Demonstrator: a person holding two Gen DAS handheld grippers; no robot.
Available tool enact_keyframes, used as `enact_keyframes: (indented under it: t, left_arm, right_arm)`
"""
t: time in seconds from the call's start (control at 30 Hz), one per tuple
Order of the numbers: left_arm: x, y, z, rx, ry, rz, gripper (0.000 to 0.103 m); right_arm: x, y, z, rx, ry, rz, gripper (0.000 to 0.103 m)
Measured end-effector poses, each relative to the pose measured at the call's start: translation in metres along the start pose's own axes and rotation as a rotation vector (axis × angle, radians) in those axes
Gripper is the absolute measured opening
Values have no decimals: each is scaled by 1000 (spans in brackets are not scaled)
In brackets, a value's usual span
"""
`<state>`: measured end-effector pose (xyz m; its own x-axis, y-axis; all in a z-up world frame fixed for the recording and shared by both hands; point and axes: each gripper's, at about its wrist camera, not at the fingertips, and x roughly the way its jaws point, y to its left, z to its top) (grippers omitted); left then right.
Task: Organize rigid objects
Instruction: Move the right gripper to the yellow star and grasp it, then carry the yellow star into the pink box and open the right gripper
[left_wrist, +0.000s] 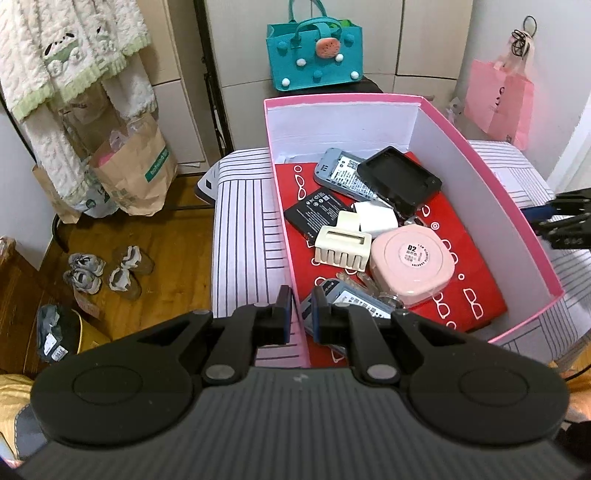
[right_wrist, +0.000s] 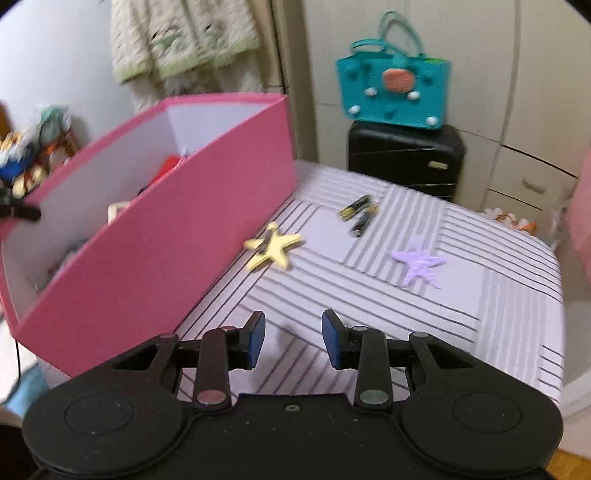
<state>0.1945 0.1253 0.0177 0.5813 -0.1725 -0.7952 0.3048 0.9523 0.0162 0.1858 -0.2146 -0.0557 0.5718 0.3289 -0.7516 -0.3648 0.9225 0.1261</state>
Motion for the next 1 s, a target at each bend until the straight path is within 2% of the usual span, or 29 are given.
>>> enact_keyframes:
  t: [0.07, 0.2, 0.27, 0.43, 0.57, 0.63, 0.7, 0.73, 0.87, 1.0]
  left_arm:
    - [0, -2, 1, 22, 2, 6, 9]
    - [1, -8, 2, 70, 13, 31, 9]
    - [1, -12, 2, 97, 18, 45, 9]
    - [-1, -15, 2, 137, 27, 58, 9]
    - [-2, -15, 1, 127, 24, 52, 9]
    - [-2, -14, 0, 121, 20, 51, 9]
    - [-2, -13, -1, 115, 16, 47, 9]
    - [-2, -12, 0, 110, 18, 44, 9]
    - [-2, -13, 0, 102, 20, 46, 9]
    - [-2, -12, -1, 97, 17, 44, 9]
  right_arm:
    - [2, 4, 1, -51, -18, -2, 40]
    - [11, 15, 13, -131, -93, 9, 59]
    - [18, 18, 19, -171, -112, -11, 60]
    - [44, 22, 31, -290, -88, -48, 61]
    - [63, 15, 37, -282, -54, -26, 62]
    - [64, 8, 38, -211, -57, 11, 60]
    - [63, 4, 37, -171, -62, 33, 52]
    - [62, 5, 36, -164, -60, 32, 37]
    - [59, 13, 32, -132, -46, -22, 37]
    - [45, 8, 27, -81, -71, -33, 37]
